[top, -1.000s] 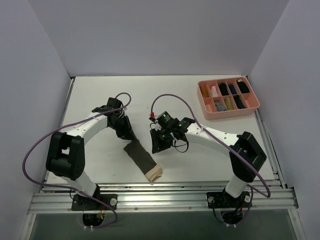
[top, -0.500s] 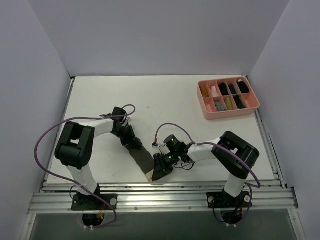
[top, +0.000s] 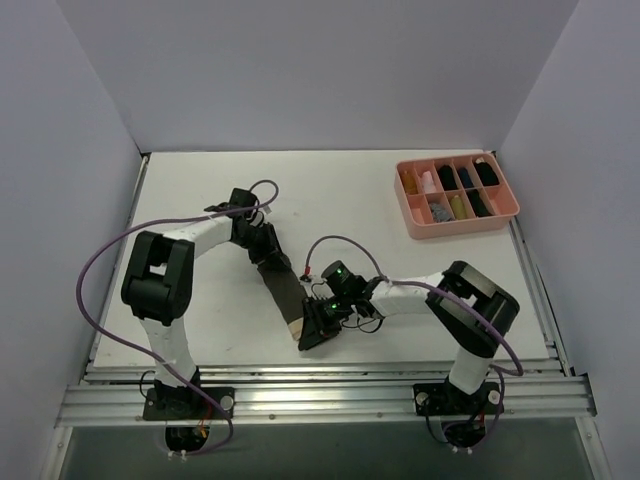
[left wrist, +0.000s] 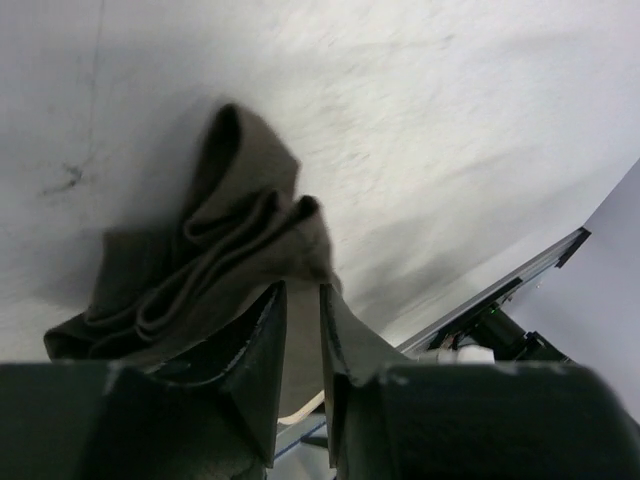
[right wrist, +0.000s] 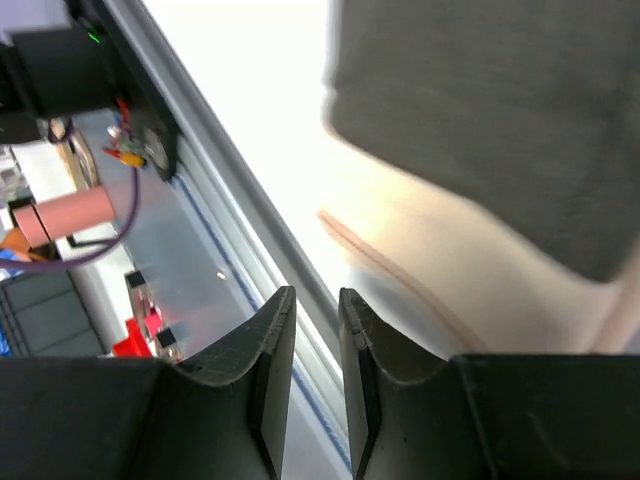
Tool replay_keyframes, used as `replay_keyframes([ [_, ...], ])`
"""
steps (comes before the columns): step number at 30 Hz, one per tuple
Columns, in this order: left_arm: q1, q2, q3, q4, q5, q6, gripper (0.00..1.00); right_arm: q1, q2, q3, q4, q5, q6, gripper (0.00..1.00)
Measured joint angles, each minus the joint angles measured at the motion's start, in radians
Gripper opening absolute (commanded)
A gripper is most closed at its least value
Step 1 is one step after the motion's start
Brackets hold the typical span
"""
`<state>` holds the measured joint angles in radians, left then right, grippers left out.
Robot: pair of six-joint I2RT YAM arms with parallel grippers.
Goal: Roll the underwear
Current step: Fold the underwear, then roll the underwear
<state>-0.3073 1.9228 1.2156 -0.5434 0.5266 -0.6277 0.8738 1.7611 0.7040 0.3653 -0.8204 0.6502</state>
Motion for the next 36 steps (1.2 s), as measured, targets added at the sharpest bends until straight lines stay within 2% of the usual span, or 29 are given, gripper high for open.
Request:
replay_keyframes([
  [5,0.003,-0.018,0.114,-0.039,-0.031,0.023,0.31,-0.004,-0.06,0.138,-0.148,0.06,-0.038,0.21],
  [8,0.005,-0.05,0.127,-0.066,-0.061,0.029,0.31,-0.014,-0.056,0.227,-0.188,0.082,-0.074,0.22],
  [12,0.014,-0.066,0.128,-0.12,-0.114,0.03,0.3,-0.051,0.045,0.316,-0.194,0.084,-0.109,0.22],
  [16,0.021,-0.064,0.106,-0.142,-0.155,0.029,0.29,-0.077,0.187,0.331,-0.194,0.072,-0.119,0.22],
  [22,0.03,-0.007,0.066,-0.124,-0.175,0.018,0.26,-0.077,0.214,0.332,-0.156,0.003,-0.127,0.22],
  [29,0.06,0.053,0.09,-0.116,-0.126,-0.002,0.26,-0.074,0.193,0.348,-0.212,0.032,-0.163,0.22],
  [36,0.075,0.043,0.187,-0.13,-0.178,0.028,0.26,-0.096,0.05,0.388,-0.316,0.075,-0.185,0.22],
])
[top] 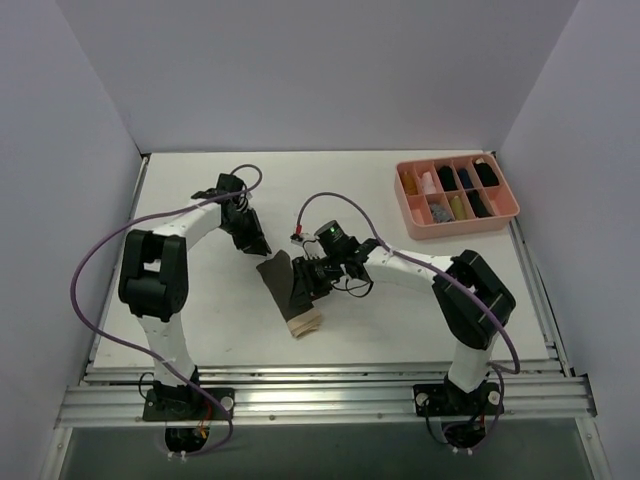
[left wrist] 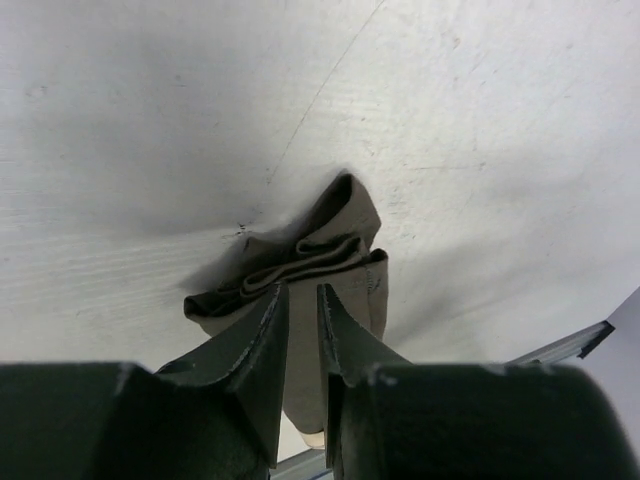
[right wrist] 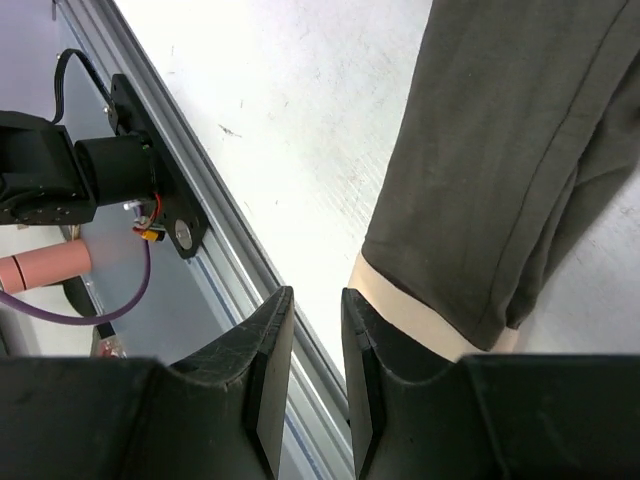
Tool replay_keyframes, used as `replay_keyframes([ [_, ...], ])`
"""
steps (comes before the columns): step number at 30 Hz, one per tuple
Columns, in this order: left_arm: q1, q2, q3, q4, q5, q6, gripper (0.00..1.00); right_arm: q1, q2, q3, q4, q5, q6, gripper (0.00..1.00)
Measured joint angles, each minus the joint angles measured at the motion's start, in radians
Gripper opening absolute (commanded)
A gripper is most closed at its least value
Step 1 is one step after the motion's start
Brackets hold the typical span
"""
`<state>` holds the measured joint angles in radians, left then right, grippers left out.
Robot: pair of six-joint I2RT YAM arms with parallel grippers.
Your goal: Roll the underwear
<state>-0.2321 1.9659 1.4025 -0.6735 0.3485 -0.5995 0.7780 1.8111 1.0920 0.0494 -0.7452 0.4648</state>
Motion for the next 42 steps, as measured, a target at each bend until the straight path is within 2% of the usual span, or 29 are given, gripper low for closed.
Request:
replay_keyframes([
  [5,0.002,-0.104,-0.013,-0.035,-0.089,0.013,0.27,-0.005,-0.018,-0.051,-0.01,-0.002,-0.049,0.22],
  [11,0.002,-0.304,-0.17,-0.053,-0.113,0.007,0.27,-0.005,0.034,-0.174,-0.017,-0.047,-0.064,0.21],
  [17,-0.055,-0.476,-0.402,-0.04,-0.072,-0.069,0.32,-0.004,0.026,-0.137,-0.056,-0.014,-0.066,0.23],
  [21,-0.108,-0.546,-0.487,-0.01,-0.039,-0.133,0.35,-0.005,-0.047,-0.066,-0.152,0.051,-0.067,0.31],
  [23,-0.114,-0.566,-0.533,0.029,-0.018,-0.169,0.35,-0.009,-0.089,-0.017,-0.201,0.103,-0.071,0.38],
  [24,-0.113,-0.569,-0.558,0.052,-0.005,-0.187,0.35,-0.013,-0.105,0.009,-0.22,0.129,-0.074,0.45],
  [28,-0.106,-0.544,-0.601,0.109,0.026,-0.23,0.35,-0.042,-0.119,0.082,-0.28,0.226,-0.1,0.52],
  [36,-0.127,-0.53,-0.702,0.342,0.139,-0.327,0.47,-0.084,0.02,0.119,-0.375,0.294,-0.153,0.52],
  [42,-0.198,-0.57,-0.819,0.459,0.163,-0.431,0.52,-0.08,0.036,0.057,-0.336,0.251,-0.15,0.48],
])
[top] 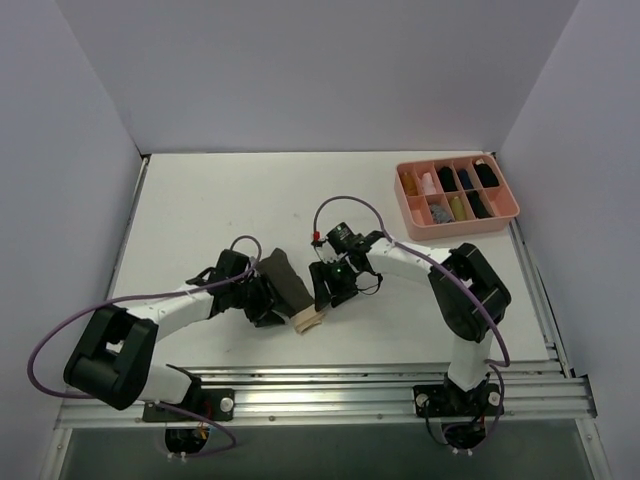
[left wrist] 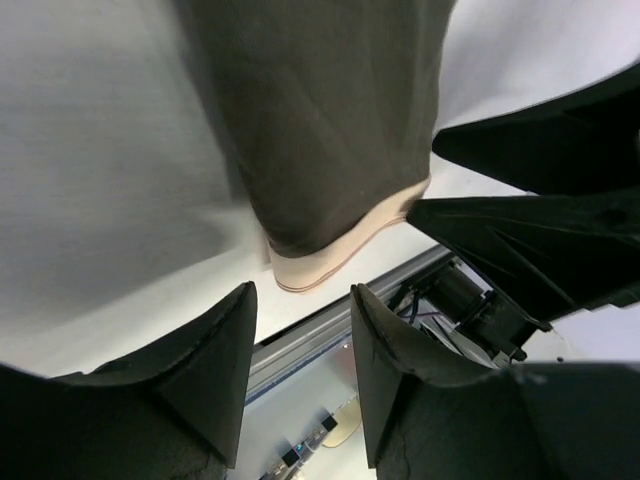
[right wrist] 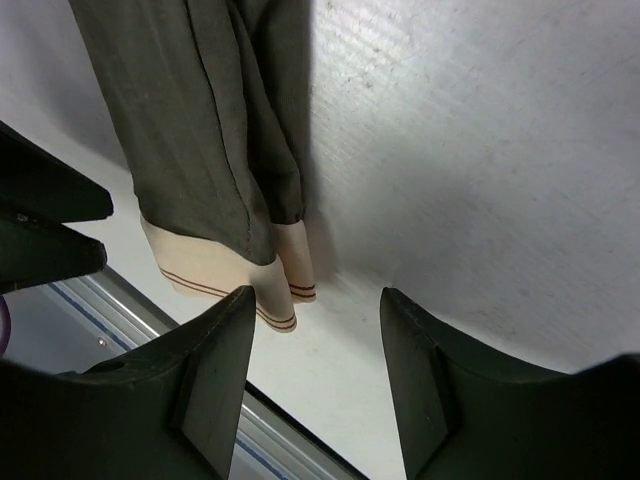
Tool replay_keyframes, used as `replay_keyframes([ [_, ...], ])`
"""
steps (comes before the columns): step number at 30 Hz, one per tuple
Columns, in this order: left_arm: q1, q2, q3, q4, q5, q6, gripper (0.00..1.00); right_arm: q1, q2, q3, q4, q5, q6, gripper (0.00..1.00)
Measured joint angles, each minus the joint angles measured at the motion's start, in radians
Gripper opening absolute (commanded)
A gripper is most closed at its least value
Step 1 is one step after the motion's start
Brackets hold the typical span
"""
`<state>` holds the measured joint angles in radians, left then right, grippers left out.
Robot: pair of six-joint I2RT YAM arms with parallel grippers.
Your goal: Roll the underwear
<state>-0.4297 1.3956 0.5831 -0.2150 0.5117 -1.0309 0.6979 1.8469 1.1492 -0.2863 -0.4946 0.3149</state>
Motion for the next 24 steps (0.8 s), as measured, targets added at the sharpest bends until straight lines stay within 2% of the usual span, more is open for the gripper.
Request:
replay_keyframes([
  [4,-0.022,-0.042,-0.089,0.125,0.002,-0.085,0.58,0.014,0.0,-0.055,0.055,-0.043,0.031,0.45],
  [9,-0.04,-0.068,-0.208,0.247,-0.008,-0.177,0.59,0.03,-0.013,-0.112,0.156,-0.097,0.09,0.38],
  [18,-0.115,-0.056,-0.255,0.4,-0.036,-0.271,0.62,0.03,-0.027,-0.211,0.32,-0.153,0.214,0.25],
  [24,-0.132,-0.003,-0.297,0.562,-0.026,-0.347,0.61,0.029,-0.027,-0.246,0.388,-0.161,0.262,0.15],
])
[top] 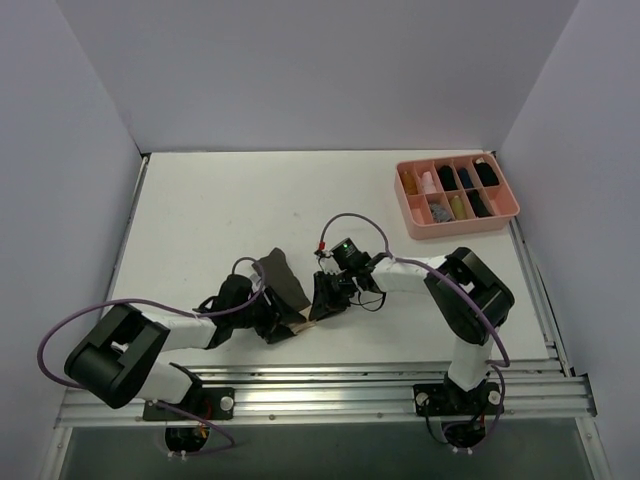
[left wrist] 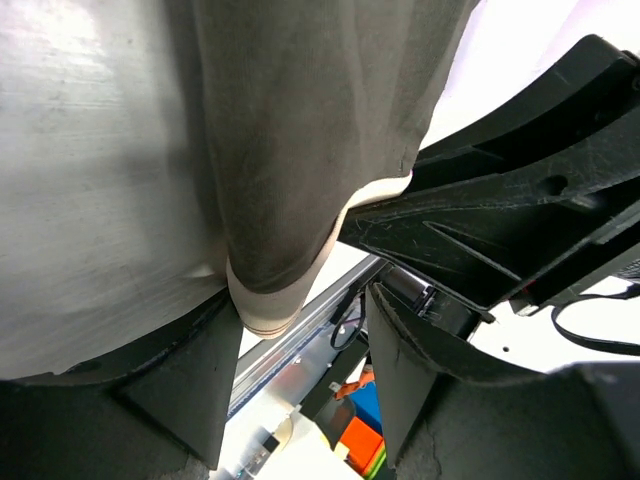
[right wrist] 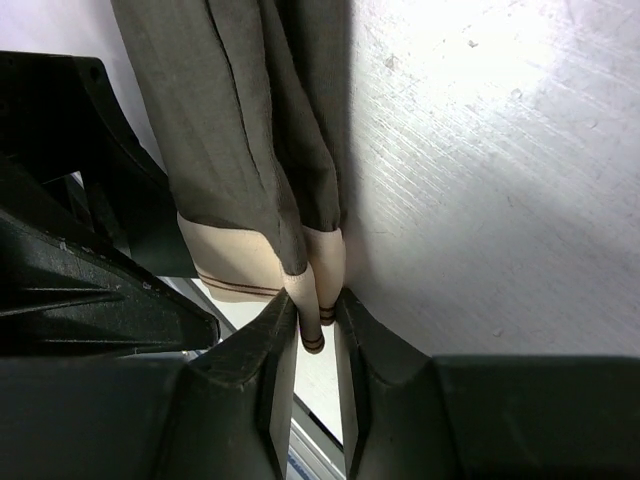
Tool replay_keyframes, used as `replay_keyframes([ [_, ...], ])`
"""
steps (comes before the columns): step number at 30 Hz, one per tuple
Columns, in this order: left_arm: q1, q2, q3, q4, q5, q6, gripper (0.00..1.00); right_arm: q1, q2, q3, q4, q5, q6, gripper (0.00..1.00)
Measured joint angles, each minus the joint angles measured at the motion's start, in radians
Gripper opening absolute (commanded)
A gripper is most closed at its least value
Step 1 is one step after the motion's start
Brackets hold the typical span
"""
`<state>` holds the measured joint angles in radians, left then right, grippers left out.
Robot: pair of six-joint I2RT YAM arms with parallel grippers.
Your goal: Roll the underwear
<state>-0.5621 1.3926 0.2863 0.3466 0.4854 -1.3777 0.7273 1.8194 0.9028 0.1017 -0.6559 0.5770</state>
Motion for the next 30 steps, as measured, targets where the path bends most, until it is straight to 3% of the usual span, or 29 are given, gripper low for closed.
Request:
replay_keyframes([
  [5,0.0,0.005,-0.019,0.043,0.0,-0.025,0.61,-0.002,0.0,-0.014,0.025,-0.005,0.012,0.11],
  [10,-0.003,-0.058,-0.018,-0.042,-0.041,-0.012,0.61,-0.016,0.0,-0.031,0.053,-0.03,0.031,0.0],
  [17,-0.006,-0.183,-0.025,-0.198,-0.127,-0.001,0.63,-0.028,0.0,-0.032,0.058,-0.047,0.056,0.0],
  [30,-0.005,-0.116,-0.036,-0.088,-0.1,-0.066,0.63,-0.047,0.0,-0.037,0.13,-0.109,0.143,0.0],
])
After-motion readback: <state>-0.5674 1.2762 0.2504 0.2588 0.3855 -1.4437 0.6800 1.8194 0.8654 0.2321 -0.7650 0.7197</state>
